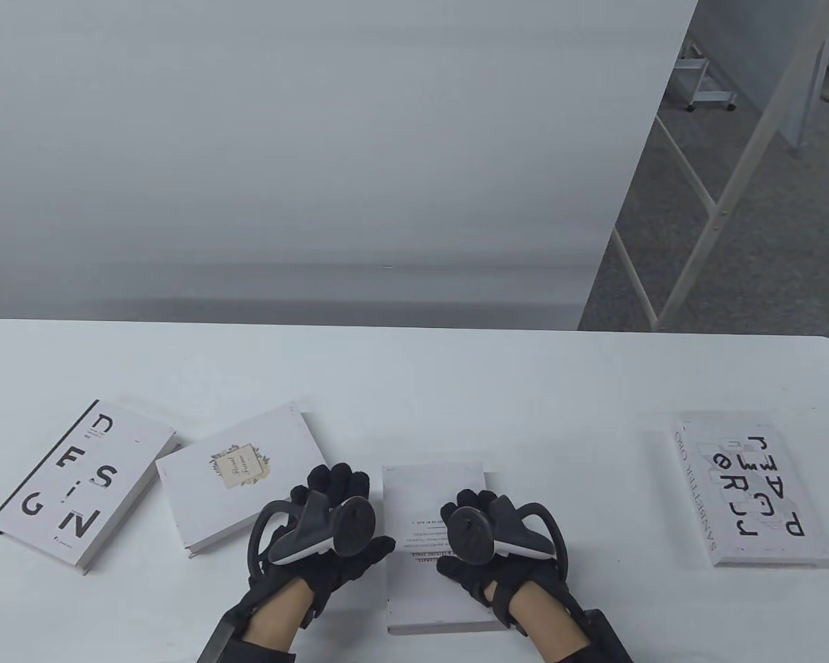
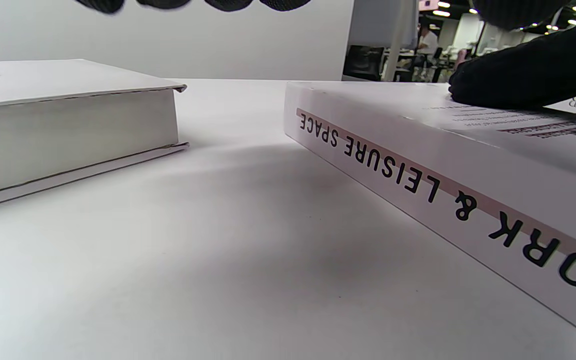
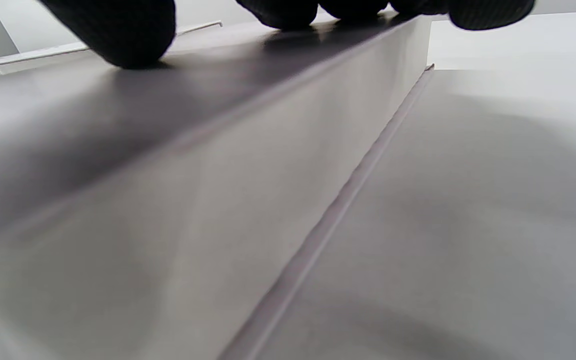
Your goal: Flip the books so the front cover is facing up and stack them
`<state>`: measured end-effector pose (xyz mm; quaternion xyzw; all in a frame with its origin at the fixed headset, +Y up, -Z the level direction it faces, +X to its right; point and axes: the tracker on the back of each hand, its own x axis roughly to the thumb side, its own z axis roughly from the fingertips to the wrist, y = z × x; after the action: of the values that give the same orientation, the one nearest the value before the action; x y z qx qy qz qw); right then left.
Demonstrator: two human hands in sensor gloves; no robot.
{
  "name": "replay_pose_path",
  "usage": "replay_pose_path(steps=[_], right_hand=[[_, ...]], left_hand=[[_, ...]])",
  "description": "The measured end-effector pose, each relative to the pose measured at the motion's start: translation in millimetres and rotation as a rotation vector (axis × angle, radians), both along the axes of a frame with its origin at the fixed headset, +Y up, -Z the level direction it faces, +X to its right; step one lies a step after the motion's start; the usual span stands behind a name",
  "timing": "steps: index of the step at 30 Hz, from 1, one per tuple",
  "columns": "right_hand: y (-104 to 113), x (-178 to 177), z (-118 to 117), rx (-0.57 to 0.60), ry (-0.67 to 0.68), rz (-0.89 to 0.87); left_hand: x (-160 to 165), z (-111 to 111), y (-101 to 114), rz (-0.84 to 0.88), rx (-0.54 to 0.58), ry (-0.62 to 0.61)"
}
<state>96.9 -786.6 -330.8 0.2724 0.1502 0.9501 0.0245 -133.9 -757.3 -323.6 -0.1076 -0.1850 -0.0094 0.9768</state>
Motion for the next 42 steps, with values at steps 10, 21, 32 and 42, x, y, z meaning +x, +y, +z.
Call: replay_pose_path(steps=[10,21,32,42], right_hand=[[11.4,31.8,0.2,0.078,-0.139,-0.146],[1.2,50.9,-7.6,-0.064,-0.261,-0.182],[-4.3,41.1,-8.7,-0.147,-0.188,-0.208],[22.1,44.1,2.4,0.050,-0.140,-0.485]], left_hand=[[1.6,0.1,-0.7,0.151,0.078,0.095],[-0.6,-6.0,-24.3,0.303,-0.161,0.188],[3.5,-6.8,-35.1,0.441,-0.269,0.157],[-8.1,-10.3,-37.4,0.503,-0.303,0.203]])
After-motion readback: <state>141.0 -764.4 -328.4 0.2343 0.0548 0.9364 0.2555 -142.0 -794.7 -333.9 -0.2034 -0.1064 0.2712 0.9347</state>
